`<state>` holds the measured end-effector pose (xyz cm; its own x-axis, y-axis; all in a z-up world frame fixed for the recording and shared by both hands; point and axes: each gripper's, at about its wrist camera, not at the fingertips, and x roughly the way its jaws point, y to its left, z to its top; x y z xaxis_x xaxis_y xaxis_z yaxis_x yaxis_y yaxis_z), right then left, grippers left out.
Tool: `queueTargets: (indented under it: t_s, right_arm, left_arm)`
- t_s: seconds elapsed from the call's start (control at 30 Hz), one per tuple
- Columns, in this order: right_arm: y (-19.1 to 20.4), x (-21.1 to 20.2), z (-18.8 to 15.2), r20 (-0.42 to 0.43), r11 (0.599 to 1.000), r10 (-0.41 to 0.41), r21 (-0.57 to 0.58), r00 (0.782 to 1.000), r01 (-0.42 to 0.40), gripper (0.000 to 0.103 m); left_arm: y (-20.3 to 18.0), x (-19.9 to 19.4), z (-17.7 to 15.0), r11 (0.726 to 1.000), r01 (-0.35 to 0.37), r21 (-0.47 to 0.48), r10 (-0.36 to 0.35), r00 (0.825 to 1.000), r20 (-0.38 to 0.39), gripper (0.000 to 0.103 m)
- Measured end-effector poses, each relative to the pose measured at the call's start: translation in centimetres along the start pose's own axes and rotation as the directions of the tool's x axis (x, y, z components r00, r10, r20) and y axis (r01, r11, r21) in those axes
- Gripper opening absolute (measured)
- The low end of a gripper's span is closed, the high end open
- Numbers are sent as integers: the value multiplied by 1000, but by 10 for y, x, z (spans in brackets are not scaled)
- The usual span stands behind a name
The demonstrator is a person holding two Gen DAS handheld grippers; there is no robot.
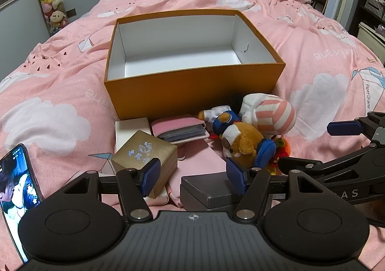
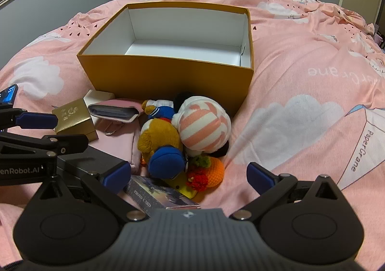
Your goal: Organize objects
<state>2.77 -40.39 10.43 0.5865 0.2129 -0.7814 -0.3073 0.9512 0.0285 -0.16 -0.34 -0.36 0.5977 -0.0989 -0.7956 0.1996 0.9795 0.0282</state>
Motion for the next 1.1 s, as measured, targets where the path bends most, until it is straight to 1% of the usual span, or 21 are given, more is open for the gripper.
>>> queueTargets:
  t_s: [0.8, 0.87, 0.9, 0.97, 1.1]
  right_arm:
    - [1, 1, 0, -15, 1000, 17, -9, 1000, -17, 102]
    - [-1, 1, 1, -19, 1000, 28, -8, 999, -28, 102]
    - [-2, 1, 3, -21, 999, 36, -8, 999, -37, 102]
    - [-3, 1, 8, -23, 999, 44, -17, 999, -45, 102]
    - [-4, -1, 21, -17, 996, 85, -36, 996, -85, 101]
  left_arm:
    - [-1, 1, -1, 999, 23, 28, -23, 1000, -2, 74]
    - [1, 1, -1, 999, 43, 29, -42, 999, -7, 74]
    - [3, 0, 0, 997, 70, 40, -70, 998, -10, 74]
    - [9, -3, 3, 994, 100, 38, -99, 995, -13, 73]
    - [23, -9, 9, 995, 99, 28, -99, 995, -5, 72]
